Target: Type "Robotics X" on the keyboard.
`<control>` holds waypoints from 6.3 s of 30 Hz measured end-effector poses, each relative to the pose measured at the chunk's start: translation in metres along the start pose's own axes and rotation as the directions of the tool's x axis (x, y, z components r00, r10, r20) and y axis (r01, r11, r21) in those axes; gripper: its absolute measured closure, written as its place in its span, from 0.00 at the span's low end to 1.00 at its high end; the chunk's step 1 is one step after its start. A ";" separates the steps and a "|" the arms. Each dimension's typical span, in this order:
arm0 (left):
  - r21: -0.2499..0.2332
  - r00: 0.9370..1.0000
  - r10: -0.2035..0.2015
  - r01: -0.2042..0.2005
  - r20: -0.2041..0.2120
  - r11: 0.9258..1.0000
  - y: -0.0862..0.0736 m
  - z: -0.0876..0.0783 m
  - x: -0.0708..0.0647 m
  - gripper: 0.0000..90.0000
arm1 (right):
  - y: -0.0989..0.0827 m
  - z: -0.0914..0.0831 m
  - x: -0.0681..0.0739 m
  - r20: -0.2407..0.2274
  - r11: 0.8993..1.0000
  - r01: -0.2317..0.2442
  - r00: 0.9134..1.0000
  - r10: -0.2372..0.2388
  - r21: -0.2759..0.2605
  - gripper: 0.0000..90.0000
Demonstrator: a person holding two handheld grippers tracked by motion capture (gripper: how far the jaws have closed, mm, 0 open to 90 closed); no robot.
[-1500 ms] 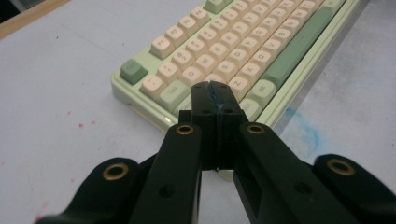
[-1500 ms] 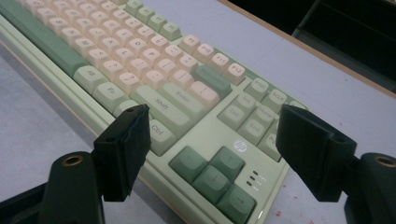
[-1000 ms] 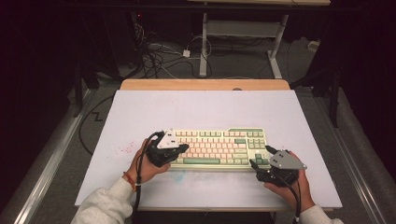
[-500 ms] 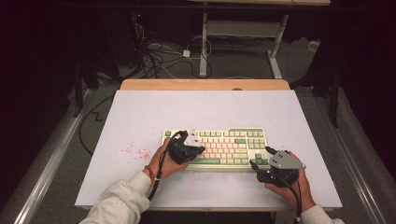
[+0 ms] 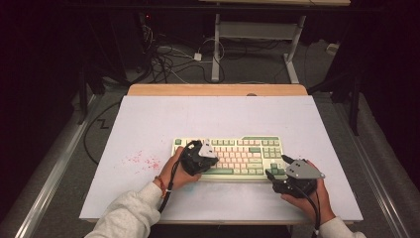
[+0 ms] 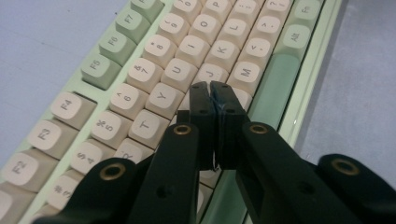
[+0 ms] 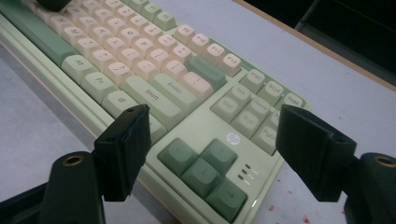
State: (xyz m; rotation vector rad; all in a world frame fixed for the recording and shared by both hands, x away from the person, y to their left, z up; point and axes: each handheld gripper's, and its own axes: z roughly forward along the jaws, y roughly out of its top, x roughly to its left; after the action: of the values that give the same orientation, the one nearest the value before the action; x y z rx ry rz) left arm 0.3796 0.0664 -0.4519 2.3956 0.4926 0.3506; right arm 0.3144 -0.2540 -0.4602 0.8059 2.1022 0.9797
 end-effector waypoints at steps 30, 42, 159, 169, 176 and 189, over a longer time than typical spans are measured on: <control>-0.227 0.969 -0.028 -0.030 -0.247 0.973 -0.044 -0.075 0.009 0.21 | 0.001 -0.001 -0.003 0.011 1.000 -0.018 1.000 0.018 0.005 0.30; -0.162 0.945 -0.041 -0.013 -0.325 0.987 -0.088 -0.085 0.006 0.20 | 0.003 -0.001 -0.007 0.024 1.000 -0.017 1.000 0.017 0.003 0.30; -0.066 0.954 -0.101 0.086 -0.284 0.994 -0.137 -0.086 -0.009 0.23 | 0.085 0.100 0.032 -0.295 0.988 0.123 0.951 -0.089 0.097 0.99; -0.069 0.953 -0.118 0.103 -0.280 0.992 -0.137 -0.086 -0.009 0.25 | 0.090 0.088 0.027 -0.270 0.994 0.097 0.959 -0.081 0.047 0.94; -0.061 0.952 -0.119 0.106 -0.281 0.993 -0.137 -0.085 -0.009 0.27 | 0.091 0.081 0.023 -0.258 0.997 0.081 0.963 -0.075 0.015 0.85; -0.079 0.951 -0.149 0.132 -0.270 0.988 -0.137 -0.088 -0.006 0.27 | 0.083 0.059 0.019 -0.186 0.995 0.034 0.981 -0.051 -0.093 0.39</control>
State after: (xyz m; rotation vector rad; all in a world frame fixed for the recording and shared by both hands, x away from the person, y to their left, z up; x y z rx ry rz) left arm 0.3069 0.2103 -0.4769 2.2484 0.7638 0.6300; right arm 0.3697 -0.1726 -0.4273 0.6422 2.2075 1.1577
